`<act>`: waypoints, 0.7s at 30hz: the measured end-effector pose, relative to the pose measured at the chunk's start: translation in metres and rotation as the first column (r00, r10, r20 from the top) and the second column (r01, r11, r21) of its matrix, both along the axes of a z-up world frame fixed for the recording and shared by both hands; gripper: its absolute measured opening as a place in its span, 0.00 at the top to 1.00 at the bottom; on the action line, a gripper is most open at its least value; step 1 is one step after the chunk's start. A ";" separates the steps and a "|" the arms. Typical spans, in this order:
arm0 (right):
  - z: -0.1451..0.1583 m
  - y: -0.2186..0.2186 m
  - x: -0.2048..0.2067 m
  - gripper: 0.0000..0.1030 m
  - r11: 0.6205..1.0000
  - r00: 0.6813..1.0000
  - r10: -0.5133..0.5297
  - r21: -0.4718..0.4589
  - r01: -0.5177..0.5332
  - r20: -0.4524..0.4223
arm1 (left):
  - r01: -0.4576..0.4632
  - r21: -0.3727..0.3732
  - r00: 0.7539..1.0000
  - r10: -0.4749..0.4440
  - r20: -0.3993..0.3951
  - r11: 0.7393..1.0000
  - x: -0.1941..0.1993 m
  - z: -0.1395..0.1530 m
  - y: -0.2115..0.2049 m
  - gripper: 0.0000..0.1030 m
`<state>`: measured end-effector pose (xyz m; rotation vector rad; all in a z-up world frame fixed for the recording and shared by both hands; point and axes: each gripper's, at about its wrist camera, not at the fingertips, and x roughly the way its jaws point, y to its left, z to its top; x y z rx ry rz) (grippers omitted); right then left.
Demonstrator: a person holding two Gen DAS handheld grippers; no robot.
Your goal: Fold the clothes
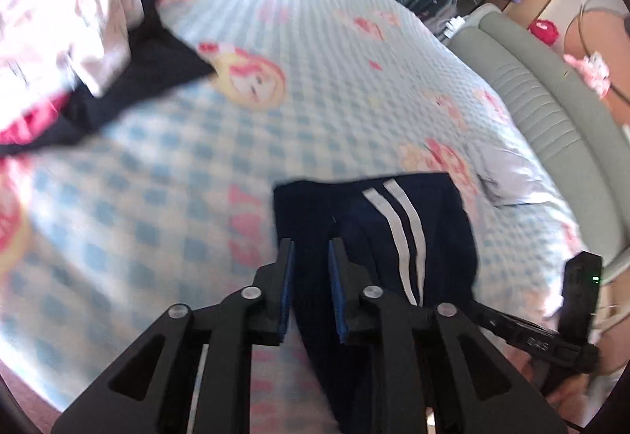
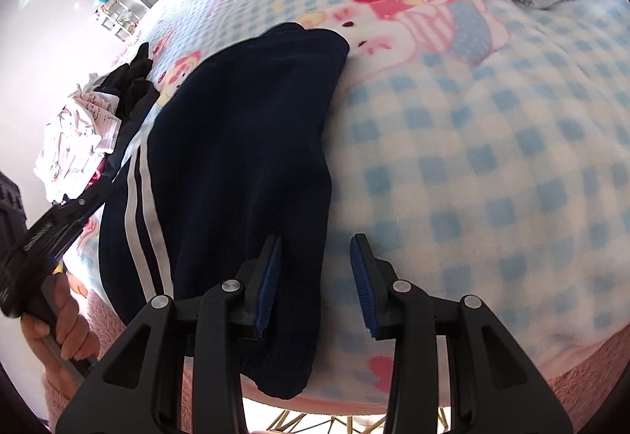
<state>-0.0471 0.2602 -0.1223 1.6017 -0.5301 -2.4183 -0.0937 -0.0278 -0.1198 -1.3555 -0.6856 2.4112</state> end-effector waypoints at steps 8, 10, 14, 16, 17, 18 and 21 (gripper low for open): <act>0.017 0.000 -0.017 0.58 0.999 0.998 0.022 0.050 -0.019 -0.054 | 0.022 0.264 0.996 -0.044 0.080 0.964 -0.011 -0.019 -0.006 0.63; 0.020 -0.002 -0.018 0.58 0.998 0.998 0.023 0.053 -0.020 -0.057 | 0.030 0.224 0.997 -0.045 0.064 0.974 -0.002 -0.014 0.003 0.62; 0.022 -0.011 -0.016 0.58 0.999 0.997 0.050 0.014 -0.049 -0.065 | 0.001 0.363 0.996 -0.033 0.082 0.932 0.012 -0.019 0.001 0.59; 0.017 -0.018 -0.017 0.58 0.997 0.996 0.073 0.025 -0.072 -0.056 | -0.055 0.435 0.995 0.014 0.097 0.899 0.016 -0.020 -0.005 0.59; 0.012 -0.022 -0.017 0.58 0.996 0.996 0.082 0.050 -0.080 -0.042 | -0.064 0.456 0.995 0.023 0.094 0.888 0.018 -0.019 -0.005 0.58; 0.006 -0.026 -0.018 0.58 0.993 0.995 0.091 0.075 -0.089 -0.028 | -0.056 0.457 0.996 0.018 0.088 0.888 0.018 -0.017 -0.003 0.57; -0.010 -0.030 -0.018 0.58 0.994 0.996 0.082 0.077 -0.083 0.018 | -0.050 0.481 0.995 0.000 0.104 0.875 0.013 -0.020 0.003 0.50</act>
